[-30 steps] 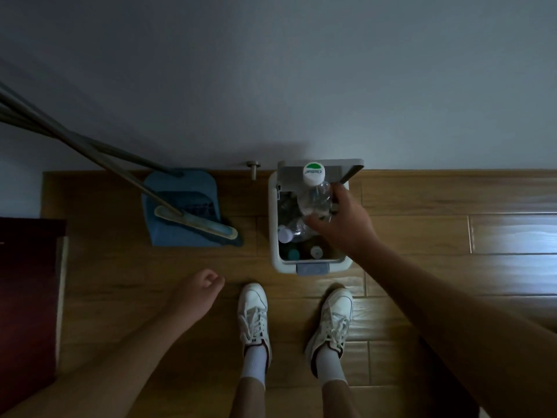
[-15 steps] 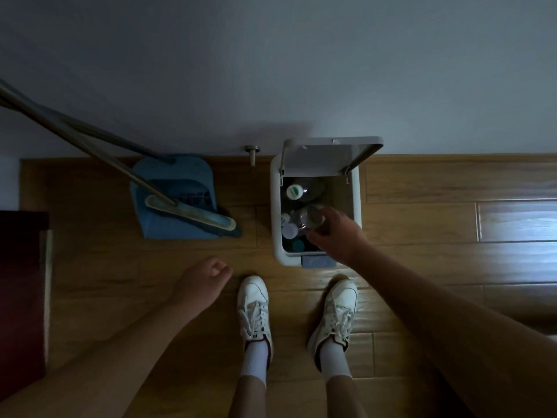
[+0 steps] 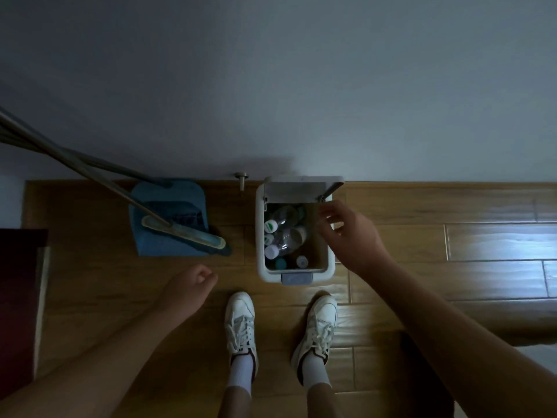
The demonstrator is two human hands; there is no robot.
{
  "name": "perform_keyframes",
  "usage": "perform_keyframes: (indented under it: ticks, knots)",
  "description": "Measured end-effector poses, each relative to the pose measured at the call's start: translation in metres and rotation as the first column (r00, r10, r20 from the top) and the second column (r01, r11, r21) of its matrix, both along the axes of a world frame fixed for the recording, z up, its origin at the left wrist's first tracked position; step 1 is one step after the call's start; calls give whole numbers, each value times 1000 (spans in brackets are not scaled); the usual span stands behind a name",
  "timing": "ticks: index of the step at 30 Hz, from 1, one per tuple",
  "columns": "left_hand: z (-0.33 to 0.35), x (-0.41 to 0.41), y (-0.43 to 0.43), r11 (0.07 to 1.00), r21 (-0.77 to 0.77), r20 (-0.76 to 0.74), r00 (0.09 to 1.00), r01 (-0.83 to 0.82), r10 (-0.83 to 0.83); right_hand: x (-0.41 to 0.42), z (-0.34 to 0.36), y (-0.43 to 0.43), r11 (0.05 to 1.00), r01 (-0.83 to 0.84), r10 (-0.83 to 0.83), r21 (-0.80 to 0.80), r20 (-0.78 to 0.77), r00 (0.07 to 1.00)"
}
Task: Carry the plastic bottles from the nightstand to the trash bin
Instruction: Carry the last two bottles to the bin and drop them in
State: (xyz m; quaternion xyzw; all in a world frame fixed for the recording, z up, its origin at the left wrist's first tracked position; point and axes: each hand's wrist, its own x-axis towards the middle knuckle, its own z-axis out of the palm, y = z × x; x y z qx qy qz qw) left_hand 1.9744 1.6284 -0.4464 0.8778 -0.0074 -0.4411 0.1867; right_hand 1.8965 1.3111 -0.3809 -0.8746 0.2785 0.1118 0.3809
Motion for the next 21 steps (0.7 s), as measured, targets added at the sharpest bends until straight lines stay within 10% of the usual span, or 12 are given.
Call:
perform_keyframes:
  ticks: [5,21]
  knots:
    - [27,-4,-13,999,-14,3,999,-35,35,22,39,-23,996,6,11,-92,179,984]
    - [18,-48,-13,991,34,-8,992,-129,130,-35,-21,10,932,-361,352,-29,-159,922]
